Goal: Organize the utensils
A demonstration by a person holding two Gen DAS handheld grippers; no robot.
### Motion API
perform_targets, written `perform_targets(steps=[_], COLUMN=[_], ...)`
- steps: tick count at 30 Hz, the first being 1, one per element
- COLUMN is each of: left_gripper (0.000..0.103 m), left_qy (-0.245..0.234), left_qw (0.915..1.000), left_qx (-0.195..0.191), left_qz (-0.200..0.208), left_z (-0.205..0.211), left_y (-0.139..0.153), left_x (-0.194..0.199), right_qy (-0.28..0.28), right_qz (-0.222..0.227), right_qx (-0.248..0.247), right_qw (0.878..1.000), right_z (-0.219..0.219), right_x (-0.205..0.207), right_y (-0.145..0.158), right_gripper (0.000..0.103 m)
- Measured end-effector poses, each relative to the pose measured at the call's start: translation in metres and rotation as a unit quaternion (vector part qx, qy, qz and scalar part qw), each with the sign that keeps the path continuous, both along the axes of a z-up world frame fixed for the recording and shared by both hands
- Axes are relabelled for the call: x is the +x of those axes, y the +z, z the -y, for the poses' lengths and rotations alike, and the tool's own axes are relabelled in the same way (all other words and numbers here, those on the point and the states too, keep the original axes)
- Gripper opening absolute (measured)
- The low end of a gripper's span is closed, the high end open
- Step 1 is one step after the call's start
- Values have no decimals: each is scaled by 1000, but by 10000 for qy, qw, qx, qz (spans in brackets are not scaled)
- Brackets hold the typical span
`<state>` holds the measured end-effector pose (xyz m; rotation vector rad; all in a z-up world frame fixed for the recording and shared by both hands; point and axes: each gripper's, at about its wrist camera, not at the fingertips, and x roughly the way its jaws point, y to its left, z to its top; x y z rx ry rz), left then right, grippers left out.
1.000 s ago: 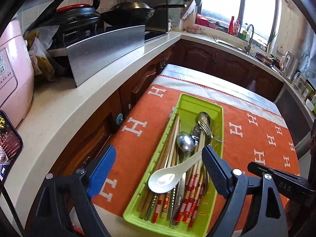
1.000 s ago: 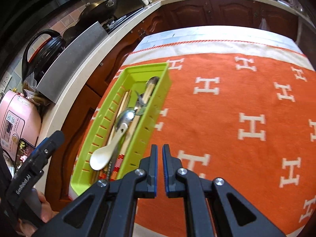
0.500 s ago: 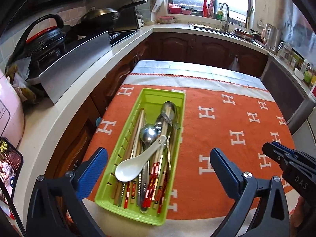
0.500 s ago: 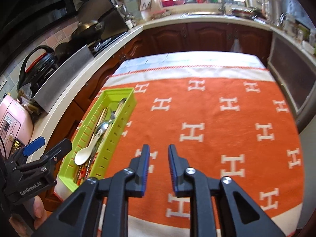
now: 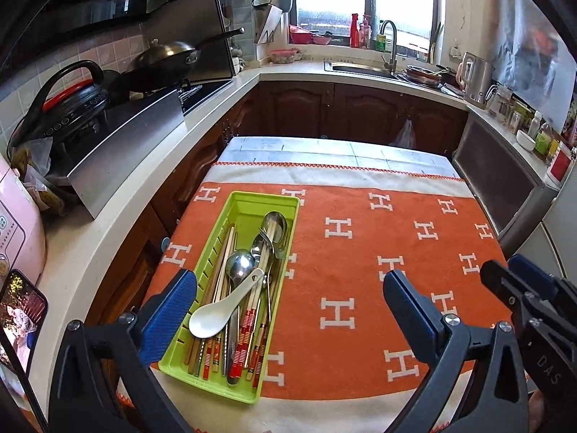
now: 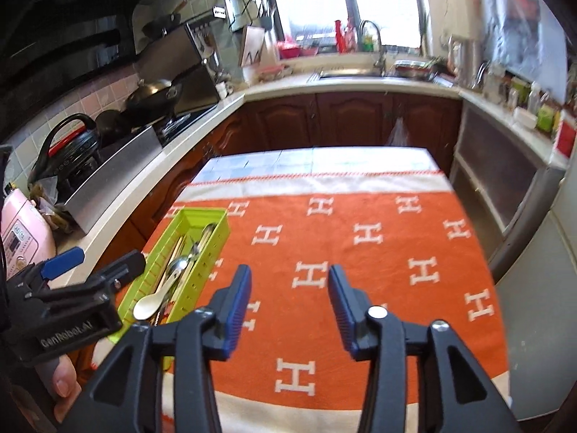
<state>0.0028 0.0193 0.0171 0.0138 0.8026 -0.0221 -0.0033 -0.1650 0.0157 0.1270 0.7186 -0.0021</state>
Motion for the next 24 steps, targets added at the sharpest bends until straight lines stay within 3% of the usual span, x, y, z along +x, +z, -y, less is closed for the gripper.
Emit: perform_targets(steps=[6, 24], left_gripper=[102, 102], left_qy=[84, 2], left_qw=[9999, 10000], left_qx=[119, 40], left_qz=[40, -6], left_z=[4, 10], left_y=[-2, -3], left_x=[-4, -9], right_qy=[-84, -108], right_qz=[148, -31], right_qx=[-115, -21], right_qw=[9998, 9999], right_z=[1, 4], right_x=[-8, -12], right_y=[6, -2], right_gripper=[52, 52])
